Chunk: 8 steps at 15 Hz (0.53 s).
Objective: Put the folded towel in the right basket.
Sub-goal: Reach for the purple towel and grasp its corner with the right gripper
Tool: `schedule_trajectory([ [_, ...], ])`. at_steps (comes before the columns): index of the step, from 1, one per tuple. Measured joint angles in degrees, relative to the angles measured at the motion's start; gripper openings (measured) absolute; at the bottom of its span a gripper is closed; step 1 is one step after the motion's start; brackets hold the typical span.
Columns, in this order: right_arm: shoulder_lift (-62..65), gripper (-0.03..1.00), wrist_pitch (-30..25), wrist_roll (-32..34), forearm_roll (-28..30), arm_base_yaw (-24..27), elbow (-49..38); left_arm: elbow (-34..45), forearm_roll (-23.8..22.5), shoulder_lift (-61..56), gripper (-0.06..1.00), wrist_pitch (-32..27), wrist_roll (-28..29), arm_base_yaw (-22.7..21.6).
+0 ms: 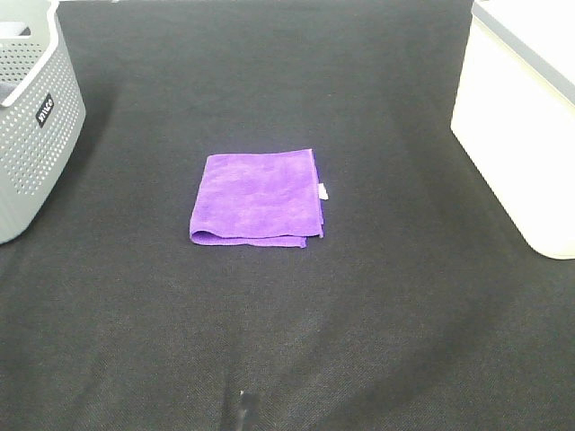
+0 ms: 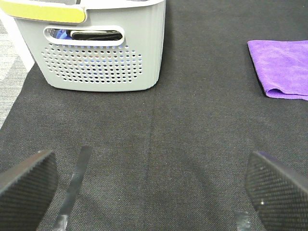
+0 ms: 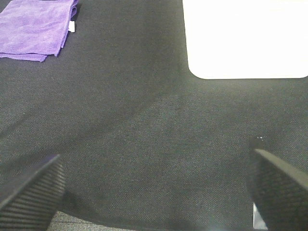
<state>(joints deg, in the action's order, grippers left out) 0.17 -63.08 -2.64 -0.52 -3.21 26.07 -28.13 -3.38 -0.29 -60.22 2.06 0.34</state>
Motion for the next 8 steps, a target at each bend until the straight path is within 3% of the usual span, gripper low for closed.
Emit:
schedule_trajectory([
  [8, 0.00, 0.98, 0.00, 0.00, 0.00, 0.00, 0.00, 0.00, 0.00, 0.00, 0.99, 0.00, 0.00, 0.00],
])
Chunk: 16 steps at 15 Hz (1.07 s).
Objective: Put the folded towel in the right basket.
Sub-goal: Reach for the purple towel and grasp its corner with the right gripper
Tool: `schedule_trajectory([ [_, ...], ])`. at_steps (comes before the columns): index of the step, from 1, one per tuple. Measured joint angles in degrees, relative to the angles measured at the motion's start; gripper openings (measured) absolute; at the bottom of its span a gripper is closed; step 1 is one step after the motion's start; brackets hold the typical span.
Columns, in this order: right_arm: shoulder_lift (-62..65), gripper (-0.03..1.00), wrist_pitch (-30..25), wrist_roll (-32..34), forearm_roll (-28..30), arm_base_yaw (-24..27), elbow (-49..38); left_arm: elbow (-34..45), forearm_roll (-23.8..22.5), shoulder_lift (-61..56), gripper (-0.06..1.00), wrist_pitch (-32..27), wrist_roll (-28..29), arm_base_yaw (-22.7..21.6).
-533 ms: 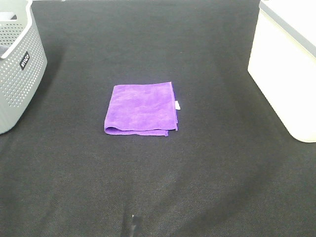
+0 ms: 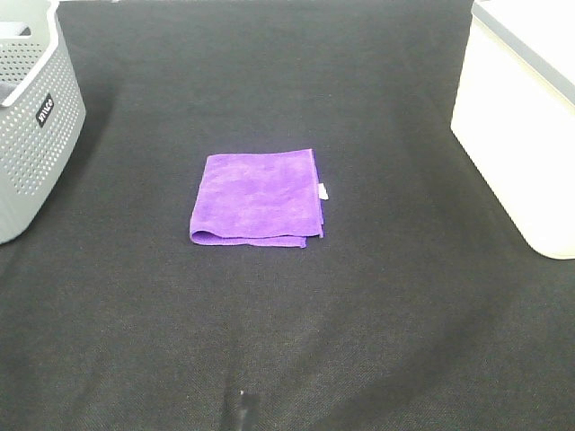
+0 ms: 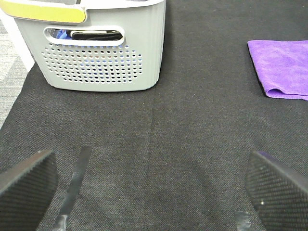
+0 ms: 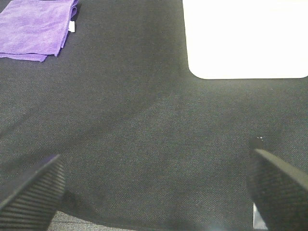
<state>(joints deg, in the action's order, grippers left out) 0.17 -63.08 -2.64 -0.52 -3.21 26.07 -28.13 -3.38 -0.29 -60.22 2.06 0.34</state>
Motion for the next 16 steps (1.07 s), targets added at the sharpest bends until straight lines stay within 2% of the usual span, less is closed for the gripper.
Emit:
schedule_trajectory([
  [16, 0.00, 0.98, 0.00, 0.00, 0.00, 0.00, 0.00, 0.00, 0.00, 0.00, 0.99, 0.00, 0.00, 0.00],
])
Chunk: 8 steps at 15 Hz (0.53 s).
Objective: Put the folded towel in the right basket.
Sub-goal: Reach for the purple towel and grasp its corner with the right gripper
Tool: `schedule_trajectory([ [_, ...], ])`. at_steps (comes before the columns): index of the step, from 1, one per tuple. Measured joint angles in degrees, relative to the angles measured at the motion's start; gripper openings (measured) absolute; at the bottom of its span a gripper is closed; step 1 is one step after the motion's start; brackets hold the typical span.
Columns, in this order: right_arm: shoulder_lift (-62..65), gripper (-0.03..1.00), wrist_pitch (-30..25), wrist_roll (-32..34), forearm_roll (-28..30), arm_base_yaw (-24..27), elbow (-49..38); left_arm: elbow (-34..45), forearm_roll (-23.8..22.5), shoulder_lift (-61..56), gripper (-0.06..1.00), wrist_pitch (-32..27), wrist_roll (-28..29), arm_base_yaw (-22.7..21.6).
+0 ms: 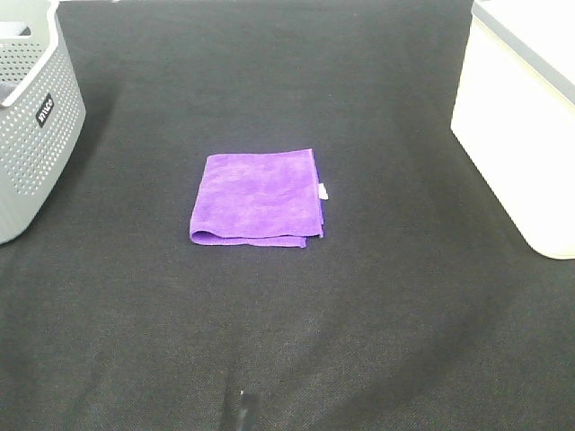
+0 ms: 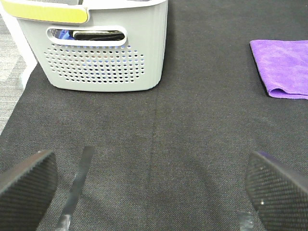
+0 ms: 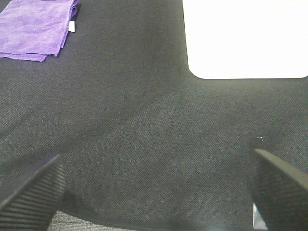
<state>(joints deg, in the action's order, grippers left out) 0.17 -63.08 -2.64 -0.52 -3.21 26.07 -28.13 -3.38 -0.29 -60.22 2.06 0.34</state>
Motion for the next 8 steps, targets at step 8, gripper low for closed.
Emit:
schedule_trajectory([
  [8, 0.00, 0.98, 0.00, 0.00, -0.17, 0.00, 0.00, 0.00, 0.00, 0.00, 0.99, 0.00, 0.00, 0.00],
])
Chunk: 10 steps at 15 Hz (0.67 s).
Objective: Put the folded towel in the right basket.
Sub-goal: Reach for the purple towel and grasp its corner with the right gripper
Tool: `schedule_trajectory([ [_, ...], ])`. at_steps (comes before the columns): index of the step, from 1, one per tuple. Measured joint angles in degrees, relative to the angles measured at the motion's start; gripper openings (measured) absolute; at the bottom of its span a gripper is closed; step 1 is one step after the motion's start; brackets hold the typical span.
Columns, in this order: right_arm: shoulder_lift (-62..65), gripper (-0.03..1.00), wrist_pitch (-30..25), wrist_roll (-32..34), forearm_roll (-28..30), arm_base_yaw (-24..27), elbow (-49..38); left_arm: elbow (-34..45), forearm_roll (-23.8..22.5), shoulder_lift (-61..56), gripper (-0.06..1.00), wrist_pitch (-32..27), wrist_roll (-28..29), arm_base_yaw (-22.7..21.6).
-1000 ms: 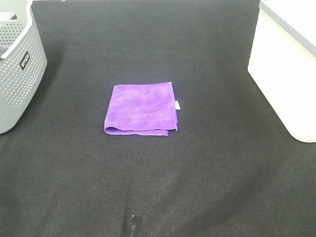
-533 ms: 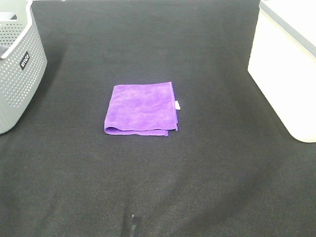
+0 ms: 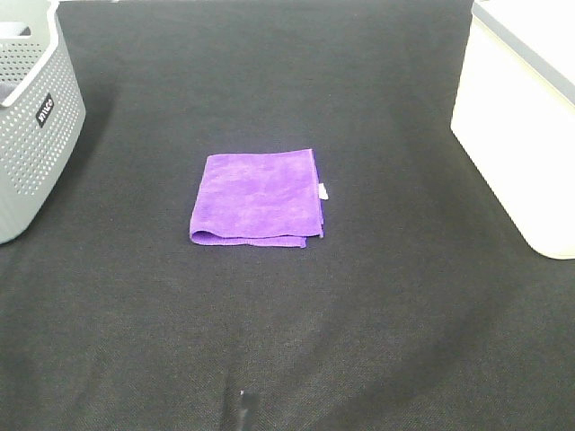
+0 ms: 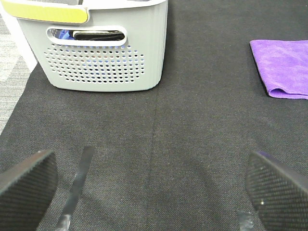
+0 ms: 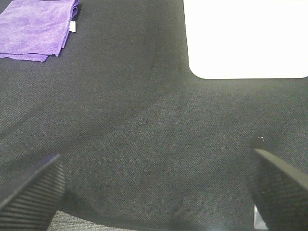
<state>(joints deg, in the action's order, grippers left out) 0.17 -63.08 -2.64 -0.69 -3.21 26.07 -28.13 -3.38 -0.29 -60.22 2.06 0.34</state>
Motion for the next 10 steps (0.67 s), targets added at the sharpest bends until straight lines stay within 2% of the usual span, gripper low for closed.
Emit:
schedule_trajectory([
  [10, 0.00, 0.98, 0.00, 0.00, 0.00, 0.00, 0.00, 0.00, 0.00, 0.00, 0.99, 0.00, 0.00, 0.00],
])
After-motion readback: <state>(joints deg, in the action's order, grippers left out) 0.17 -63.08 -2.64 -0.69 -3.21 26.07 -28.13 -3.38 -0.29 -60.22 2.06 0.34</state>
